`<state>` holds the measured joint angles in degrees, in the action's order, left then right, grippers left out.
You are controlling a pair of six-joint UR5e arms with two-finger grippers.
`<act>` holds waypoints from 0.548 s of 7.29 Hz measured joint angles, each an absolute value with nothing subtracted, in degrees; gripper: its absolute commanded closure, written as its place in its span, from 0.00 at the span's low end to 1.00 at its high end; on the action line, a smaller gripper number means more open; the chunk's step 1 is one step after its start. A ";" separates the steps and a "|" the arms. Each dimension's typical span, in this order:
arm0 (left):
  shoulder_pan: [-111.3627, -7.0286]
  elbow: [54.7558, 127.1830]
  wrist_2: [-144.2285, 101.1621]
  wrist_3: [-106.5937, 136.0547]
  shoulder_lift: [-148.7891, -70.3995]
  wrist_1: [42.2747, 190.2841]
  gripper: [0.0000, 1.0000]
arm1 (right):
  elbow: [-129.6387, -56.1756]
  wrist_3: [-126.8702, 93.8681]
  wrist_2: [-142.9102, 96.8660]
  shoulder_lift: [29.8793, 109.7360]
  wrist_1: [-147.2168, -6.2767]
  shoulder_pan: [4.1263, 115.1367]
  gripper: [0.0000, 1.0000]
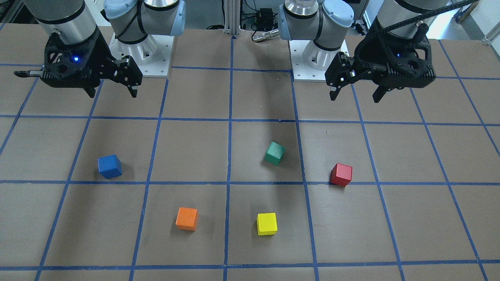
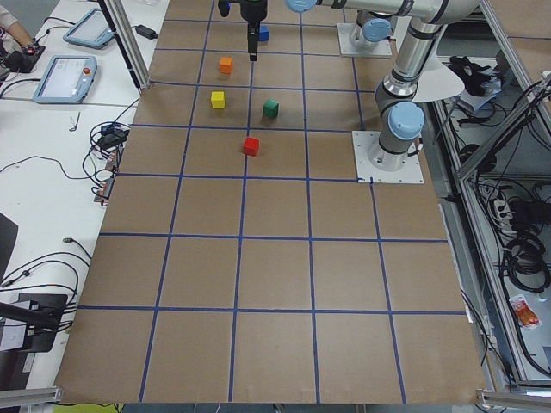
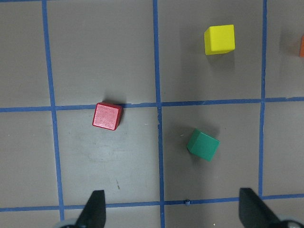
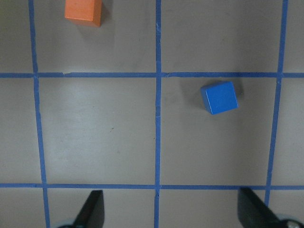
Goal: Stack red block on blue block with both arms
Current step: 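Move the left gripper toward the red cube while the right arm holds still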
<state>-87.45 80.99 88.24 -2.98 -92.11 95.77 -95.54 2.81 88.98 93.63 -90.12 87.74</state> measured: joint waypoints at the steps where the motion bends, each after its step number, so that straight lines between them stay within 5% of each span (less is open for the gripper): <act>1: -87.40 80.34 88.26 -3.01 -92.47 96.19 0.00 | -95.60 2.67 88.88 94.15 -89.48 87.77 0.00; 4: -87.46 80.46 88.33 -3.19 -92.53 95.97 0.00 | -95.12 2.34 88.64 96.37 -88.86 87.62 0.00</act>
<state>-87.46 80.46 88.33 -3.19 -92.53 95.97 -95.12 2.34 88.64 96.37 -88.86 87.62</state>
